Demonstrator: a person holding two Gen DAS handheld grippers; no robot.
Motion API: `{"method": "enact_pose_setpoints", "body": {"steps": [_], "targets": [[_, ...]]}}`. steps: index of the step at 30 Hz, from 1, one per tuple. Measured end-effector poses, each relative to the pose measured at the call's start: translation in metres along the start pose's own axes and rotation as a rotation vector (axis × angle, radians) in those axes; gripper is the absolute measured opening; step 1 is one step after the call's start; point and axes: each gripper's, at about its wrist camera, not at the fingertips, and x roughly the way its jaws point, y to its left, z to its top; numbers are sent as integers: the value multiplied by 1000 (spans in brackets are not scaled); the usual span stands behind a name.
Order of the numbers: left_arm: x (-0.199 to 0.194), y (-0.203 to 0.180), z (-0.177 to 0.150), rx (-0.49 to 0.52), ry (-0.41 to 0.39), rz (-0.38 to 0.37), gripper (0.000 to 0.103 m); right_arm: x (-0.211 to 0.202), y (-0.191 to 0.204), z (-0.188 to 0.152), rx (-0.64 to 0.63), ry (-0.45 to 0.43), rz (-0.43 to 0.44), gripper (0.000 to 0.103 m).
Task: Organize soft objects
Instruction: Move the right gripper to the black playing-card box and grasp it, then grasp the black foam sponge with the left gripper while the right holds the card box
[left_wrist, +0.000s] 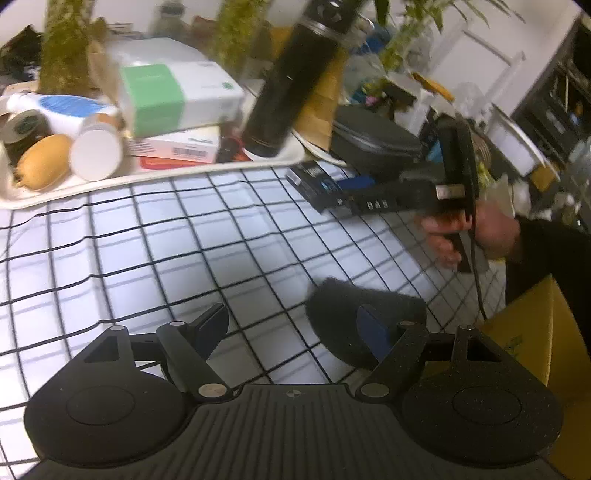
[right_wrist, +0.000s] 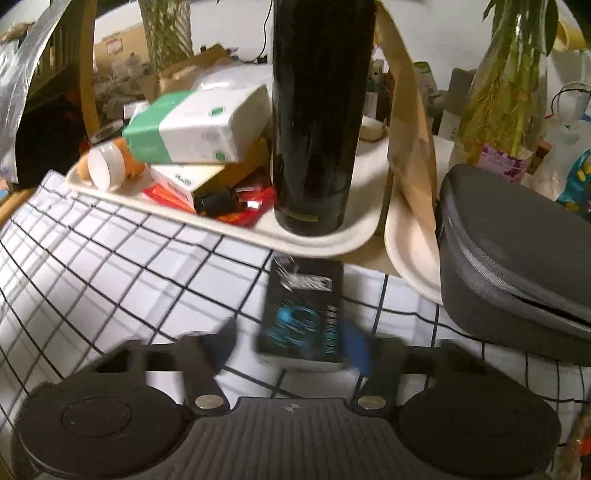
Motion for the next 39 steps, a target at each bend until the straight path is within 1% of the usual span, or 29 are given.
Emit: {"method": "enact_pose_setpoints", "body": {"steps": [5,13,21,23,26,30,31,33,34,35,36,39], "targets": [[10,-11,1,35,36,-26,76,-9,0,1,-13,-4,12,51],[28,-13,5,28,73,-42,76,-46,9,7,-73,-55,83,50],[47,-12,8,60,128,-86,75,-79,18,7,-133,-98,93,50],[53,-13,9,79,140,-87,75,-84,21,6,-157,-106,90,50],[62,-15,10,110,156,-103,75,-88,24,5,-186,-113,84,50],[71,-16,12,132,167,-120,75,-89,23,4,-194,-117,83,50],[72,-16,12,134,163,-129,73,-89,22,4,-195,-121,81,50],[74,-16,13,133,158,-153,65,-90,21,5,-189,-124,81,50],[75,-16,13,131,157,-176,56,-90,20,5,-186,-126,81,50],[75,-17,13,137,154,-192,50,-91,19,5,-184,-128,81,50],[75,-18,12,145,152,-201,46,-91,18,4,-182,-129,80,50],[73,-24,12,182,142,-198,39,-92,16,3,-177,-130,81,50]]}}
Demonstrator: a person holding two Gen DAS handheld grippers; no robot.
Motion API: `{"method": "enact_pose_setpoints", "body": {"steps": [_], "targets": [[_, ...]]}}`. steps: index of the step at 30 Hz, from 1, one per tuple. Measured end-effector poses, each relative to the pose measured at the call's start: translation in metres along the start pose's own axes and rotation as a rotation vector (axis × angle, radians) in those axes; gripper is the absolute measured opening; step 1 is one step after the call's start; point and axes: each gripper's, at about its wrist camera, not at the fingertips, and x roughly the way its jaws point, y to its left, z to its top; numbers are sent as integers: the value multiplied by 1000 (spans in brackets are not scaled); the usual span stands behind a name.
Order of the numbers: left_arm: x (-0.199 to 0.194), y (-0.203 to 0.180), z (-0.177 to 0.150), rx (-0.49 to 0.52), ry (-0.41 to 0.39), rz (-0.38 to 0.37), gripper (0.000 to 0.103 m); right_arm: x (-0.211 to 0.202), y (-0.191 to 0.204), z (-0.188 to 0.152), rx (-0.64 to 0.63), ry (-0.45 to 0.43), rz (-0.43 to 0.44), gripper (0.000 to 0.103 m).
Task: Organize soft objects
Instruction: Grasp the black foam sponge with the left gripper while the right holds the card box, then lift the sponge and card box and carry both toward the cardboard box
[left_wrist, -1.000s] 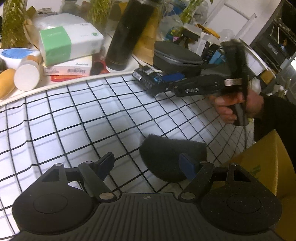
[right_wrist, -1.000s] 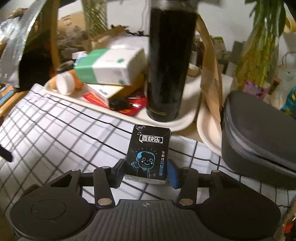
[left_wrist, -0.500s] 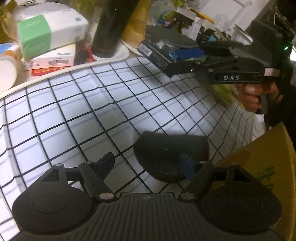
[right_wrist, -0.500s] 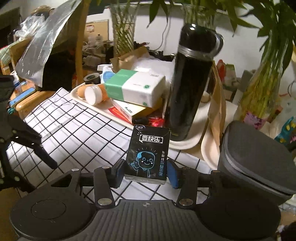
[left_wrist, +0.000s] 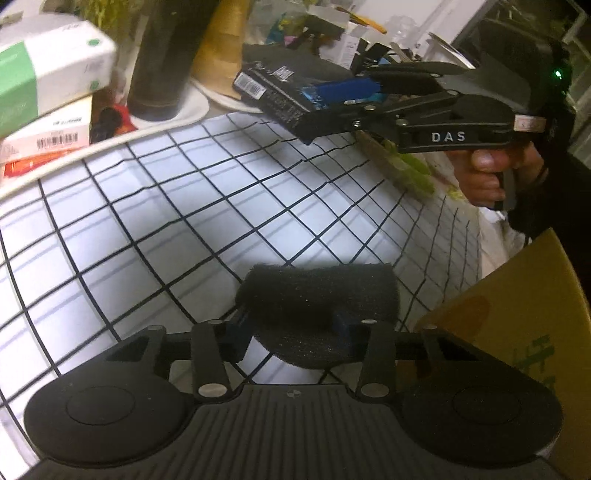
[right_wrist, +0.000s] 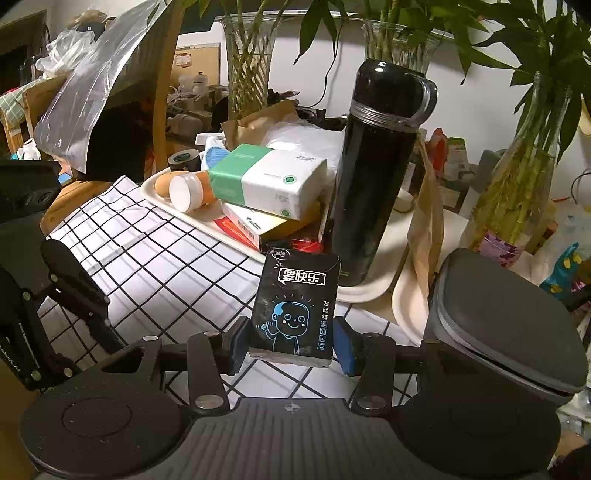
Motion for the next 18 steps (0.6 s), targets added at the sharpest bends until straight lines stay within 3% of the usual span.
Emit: {"method": "enact_pose_setpoints", "body": {"steps": [8,18], "targets": [[-10,-17,6,95,-52,82,23,-1,-1,-1,-4,3,-5,50],[-31,-20,14,124,-153,212,19,-9,-6,-3,13,0,-27,50]]}}
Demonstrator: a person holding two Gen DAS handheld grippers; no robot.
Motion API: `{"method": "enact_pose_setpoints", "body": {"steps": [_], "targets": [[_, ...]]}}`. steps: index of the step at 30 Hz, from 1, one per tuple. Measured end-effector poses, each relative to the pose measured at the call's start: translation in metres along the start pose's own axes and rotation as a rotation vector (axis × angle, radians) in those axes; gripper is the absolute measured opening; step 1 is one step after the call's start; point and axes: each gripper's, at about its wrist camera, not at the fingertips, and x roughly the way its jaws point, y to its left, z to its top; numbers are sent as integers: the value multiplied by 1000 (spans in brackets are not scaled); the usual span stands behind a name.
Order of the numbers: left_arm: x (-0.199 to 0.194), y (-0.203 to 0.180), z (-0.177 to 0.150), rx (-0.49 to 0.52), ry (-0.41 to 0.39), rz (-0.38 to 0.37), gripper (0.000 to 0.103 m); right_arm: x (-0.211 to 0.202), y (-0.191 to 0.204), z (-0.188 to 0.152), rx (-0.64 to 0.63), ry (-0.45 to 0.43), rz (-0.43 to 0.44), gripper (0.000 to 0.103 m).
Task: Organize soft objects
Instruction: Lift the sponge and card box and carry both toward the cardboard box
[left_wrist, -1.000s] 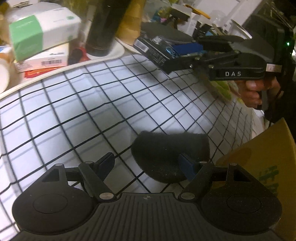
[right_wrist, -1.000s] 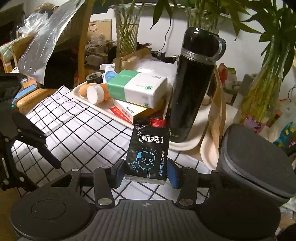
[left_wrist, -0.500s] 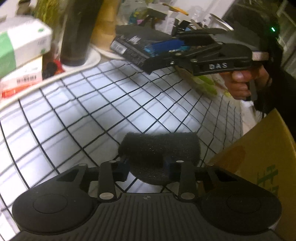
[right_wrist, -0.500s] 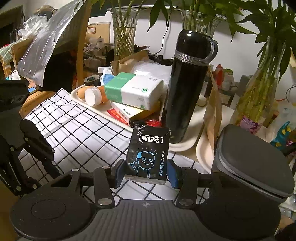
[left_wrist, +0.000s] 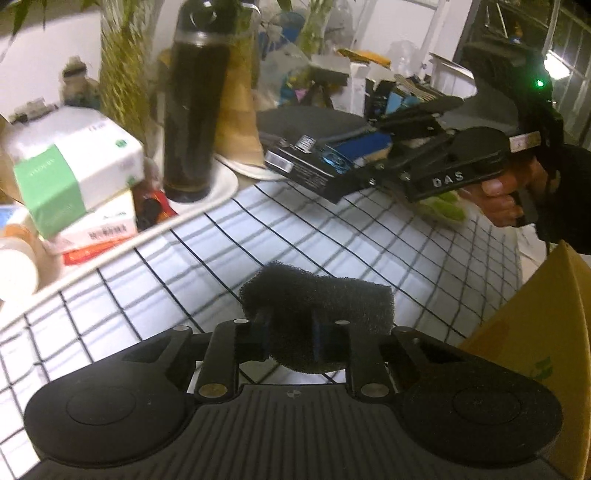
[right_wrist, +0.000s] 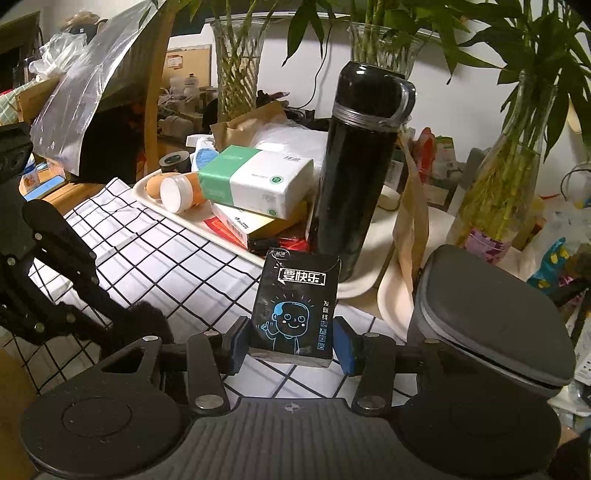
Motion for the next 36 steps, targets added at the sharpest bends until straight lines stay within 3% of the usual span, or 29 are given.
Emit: {"method": "enact_pose_setpoints", "body": {"steps": [7,20,28,36], "targets": [[-12,-4,4,49,-31,78,19,-13,2,2,5,-11,-17,50],[-44,0,9,25,-133,188,18,-52,23,4,-2,-39,-47,50],[-70,4,8,-42,-173,287,18,-80,33,-2,15,-31,-103,50],[-99,-1,-1,-139,-215,372,18,-106,32,-16,124,-16,-160,50]]}}
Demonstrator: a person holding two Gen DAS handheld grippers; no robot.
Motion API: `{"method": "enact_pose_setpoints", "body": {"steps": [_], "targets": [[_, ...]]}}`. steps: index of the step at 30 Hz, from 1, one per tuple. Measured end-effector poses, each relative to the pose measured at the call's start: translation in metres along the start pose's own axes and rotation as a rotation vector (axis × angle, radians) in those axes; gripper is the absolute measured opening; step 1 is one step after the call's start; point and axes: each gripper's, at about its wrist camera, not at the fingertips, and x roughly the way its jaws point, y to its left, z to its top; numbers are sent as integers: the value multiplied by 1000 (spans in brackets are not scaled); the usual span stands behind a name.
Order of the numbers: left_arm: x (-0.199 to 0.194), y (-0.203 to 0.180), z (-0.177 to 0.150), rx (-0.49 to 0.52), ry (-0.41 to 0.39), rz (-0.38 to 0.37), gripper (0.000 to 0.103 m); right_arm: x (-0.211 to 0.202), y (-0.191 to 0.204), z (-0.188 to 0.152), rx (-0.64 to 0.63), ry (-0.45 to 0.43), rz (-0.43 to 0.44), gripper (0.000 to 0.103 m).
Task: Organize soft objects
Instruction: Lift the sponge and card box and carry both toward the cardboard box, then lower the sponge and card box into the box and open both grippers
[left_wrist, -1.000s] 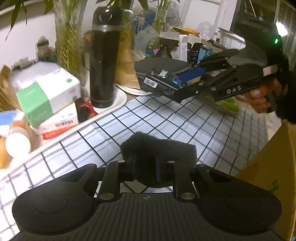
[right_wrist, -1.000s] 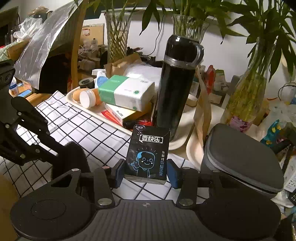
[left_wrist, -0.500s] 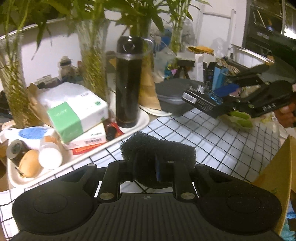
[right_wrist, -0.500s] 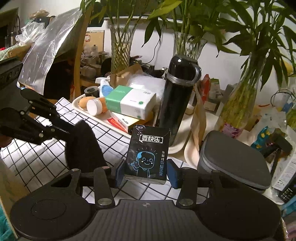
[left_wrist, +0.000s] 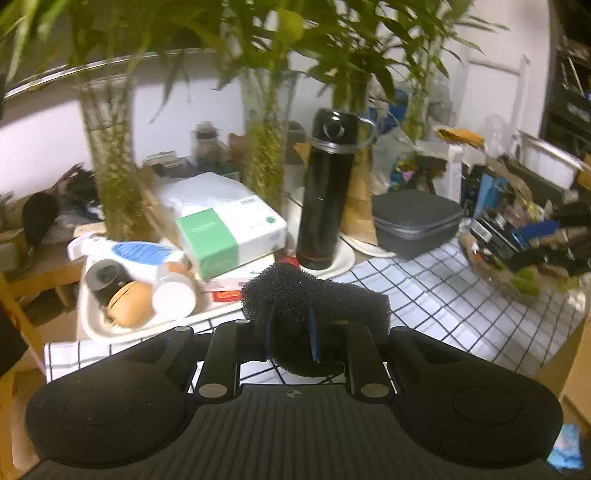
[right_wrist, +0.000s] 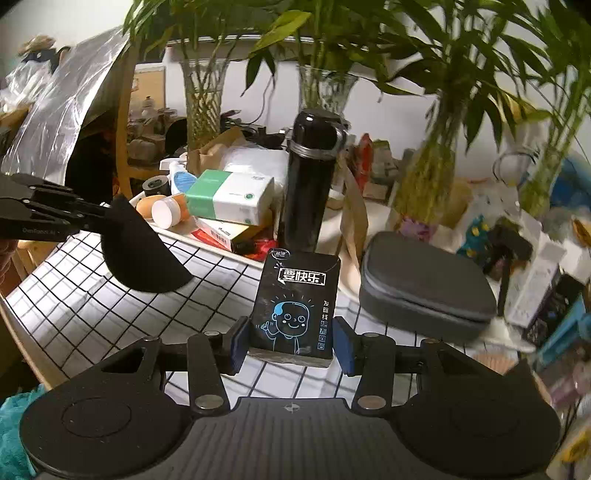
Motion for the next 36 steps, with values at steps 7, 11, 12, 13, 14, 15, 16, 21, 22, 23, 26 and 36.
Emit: {"method": "enact_pose_setpoints", "body": {"steps": [7,11,12,13,14,15,16,21,22,23,26,36], "targets": [[-30,7,-1,-108,-10,46,18,-26,3,-7,45,-30,14,50],[-59,2,7,-99,-26,53,18,-44,5,-2,76,-61,15,50],[-65,-1,8,-90,-30,51,18,-49,7,-2,76,-65,12,50],[-72,-4,10,-80,-35,51,18,-53,9,-1,72,-66,11,50],[-79,-8,12,-71,-41,51,18,-58,11,-1,65,-67,7,50],[-85,-10,13,-64,-45,51,18,-64,13,0,60,-69,2,50],[-92,-14,14,-58,-49,53,18,-69,15,0,58,-70,-1,50],[-122,-30,21,-43,-82,26,18,-94,28,-3,40,-63,0,50],[-128,-34,22,-36,-86,21,18,-98,30,-4,40,-64,2,50],[-134,-37,22,-32,-90,9,18,-102,33,-5,39,-64,7,50],[-149,-47,22,-16,-98,-19,18,-116,40,-10,25,-69,7,50],[-184,-75,-5,9,-67,-121,19,-160,64,-32,-4,-84,26,50]]}}
